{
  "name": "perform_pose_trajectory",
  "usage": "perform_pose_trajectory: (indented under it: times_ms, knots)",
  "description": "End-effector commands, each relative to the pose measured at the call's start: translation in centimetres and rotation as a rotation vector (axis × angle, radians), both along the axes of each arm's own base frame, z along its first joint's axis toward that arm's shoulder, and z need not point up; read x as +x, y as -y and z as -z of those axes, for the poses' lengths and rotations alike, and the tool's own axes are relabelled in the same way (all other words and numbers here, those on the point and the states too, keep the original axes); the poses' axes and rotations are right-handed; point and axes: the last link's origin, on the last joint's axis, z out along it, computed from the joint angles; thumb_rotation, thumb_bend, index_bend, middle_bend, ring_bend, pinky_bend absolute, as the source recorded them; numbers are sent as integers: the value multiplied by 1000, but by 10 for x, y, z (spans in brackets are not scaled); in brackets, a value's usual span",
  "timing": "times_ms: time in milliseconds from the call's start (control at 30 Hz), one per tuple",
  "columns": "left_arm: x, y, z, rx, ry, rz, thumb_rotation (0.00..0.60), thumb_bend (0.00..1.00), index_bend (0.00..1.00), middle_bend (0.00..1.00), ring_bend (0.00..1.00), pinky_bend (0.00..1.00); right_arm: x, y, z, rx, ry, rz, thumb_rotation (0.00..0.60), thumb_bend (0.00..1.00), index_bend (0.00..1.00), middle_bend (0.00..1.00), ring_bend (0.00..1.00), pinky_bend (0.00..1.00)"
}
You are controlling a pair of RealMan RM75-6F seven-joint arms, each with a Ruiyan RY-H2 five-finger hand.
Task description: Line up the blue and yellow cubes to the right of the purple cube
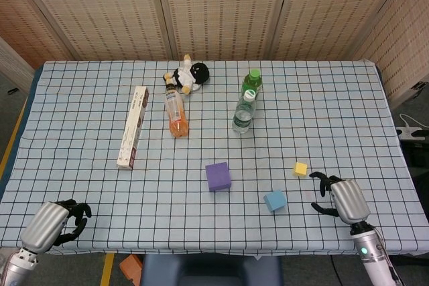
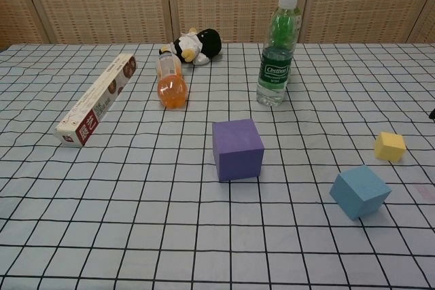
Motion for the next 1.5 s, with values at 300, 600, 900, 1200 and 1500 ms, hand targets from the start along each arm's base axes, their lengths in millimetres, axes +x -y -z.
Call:
perform_pose_trajectory:
  times_ms: [300, 600, 900, 1200, 1500]
  knots:
    - [0, 0, 1, -5, -7, -5, 600, 501, 527, 672, 538, 682, 42, 37, 2, 323, -48, 112, 600, 0, 215, 905, 772, 1000]
    - [0, 1, -1, 5, -3, 0, 600, 501, 527, 671, 537, 682, 59, 60, 20, 455, 12, 172, 600, 0, 204, 915, 783, 1000]
    - [0, 0, -3, 11, 5, -1, 600, 501, 528, 672, 538, 681, 61, 76, 39, 494, 78, 185, 600, 0, 292, 931, 804, 1000]
    - [0, 0, -2, 8, 5, 2, 600, 501, 527, 671, 538, 680, 64, 80, 42, 538, 118, 189, 600, 0, 304, 931, 804, 1000]
    - [0, 0, -1, 7, 2, 1, 600, 501, 527, 672, 537, 680, 63, 80, 33, 513, 139, 177, 600, 0, 312, 931, 804, 1000]
